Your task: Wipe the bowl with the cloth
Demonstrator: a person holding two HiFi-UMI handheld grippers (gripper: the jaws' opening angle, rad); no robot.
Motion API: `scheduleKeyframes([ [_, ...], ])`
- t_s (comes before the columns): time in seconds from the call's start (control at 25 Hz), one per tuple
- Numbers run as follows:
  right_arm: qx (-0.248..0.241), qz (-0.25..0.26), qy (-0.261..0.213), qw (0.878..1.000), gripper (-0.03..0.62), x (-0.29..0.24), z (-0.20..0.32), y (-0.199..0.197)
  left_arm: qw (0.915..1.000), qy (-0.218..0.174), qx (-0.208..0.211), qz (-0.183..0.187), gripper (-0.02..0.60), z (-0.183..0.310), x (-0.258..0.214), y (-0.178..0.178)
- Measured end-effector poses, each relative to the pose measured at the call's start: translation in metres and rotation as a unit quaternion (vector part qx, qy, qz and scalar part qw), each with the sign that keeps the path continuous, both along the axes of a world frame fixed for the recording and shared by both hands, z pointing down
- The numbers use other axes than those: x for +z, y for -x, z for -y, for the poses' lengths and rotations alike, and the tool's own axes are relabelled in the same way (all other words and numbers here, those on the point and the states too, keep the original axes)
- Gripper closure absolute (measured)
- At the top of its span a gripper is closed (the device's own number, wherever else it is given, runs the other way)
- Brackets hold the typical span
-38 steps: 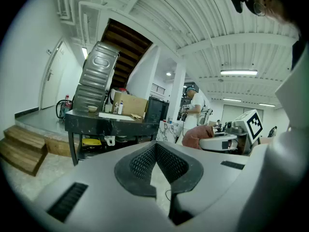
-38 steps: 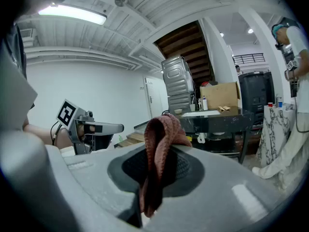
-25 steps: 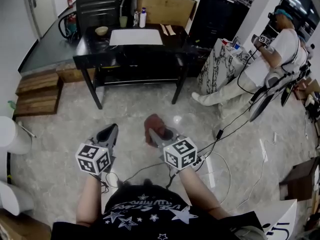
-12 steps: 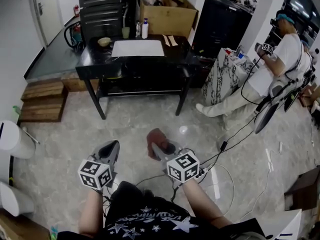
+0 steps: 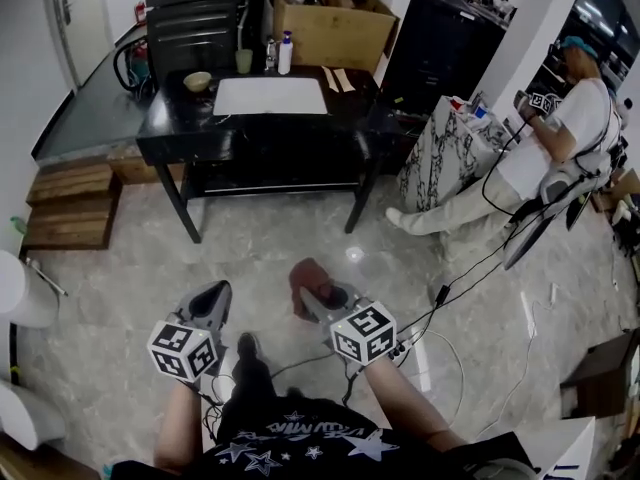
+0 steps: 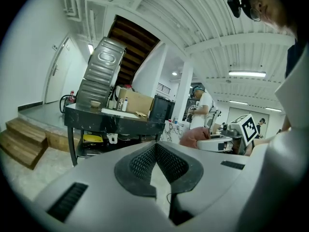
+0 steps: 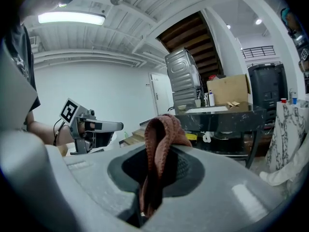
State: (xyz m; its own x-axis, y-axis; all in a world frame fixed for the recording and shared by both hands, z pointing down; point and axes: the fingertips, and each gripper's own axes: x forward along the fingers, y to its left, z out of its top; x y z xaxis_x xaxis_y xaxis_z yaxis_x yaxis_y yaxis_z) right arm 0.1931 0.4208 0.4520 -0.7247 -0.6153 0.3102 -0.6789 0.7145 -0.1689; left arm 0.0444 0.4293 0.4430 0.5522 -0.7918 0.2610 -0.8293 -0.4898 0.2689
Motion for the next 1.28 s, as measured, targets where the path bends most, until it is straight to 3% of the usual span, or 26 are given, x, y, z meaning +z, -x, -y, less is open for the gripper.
scheduleKeyframes([
  [0.2,0.02,-0.012,0.016,1.0,0.537,0.008,0.068,0.022,0.9995,0.018,0.023,-0.008,0.572,0.07,0.011,0.021],
  [0.56,0.041,-0.01,0.017,0.999,0.537,-0.003,0.185,0.079,0.9992,0.008,0.037,-0.011,0.574,0.191,0.0,0.076],
  [0.92,0.071,-0.017,0.034,0.997,0.537,0.012,0.236,0.111,0.9979,0.032,0.054,-0.014,0.572,0.248,0.02,0.121],
  [1.28,0.105,-0.012,0.049,0.993,0.537,0.023,0.257,0.101,0.9966,0.038,0.07,-0.021,0.573,0.276,0.027,0.118],
])
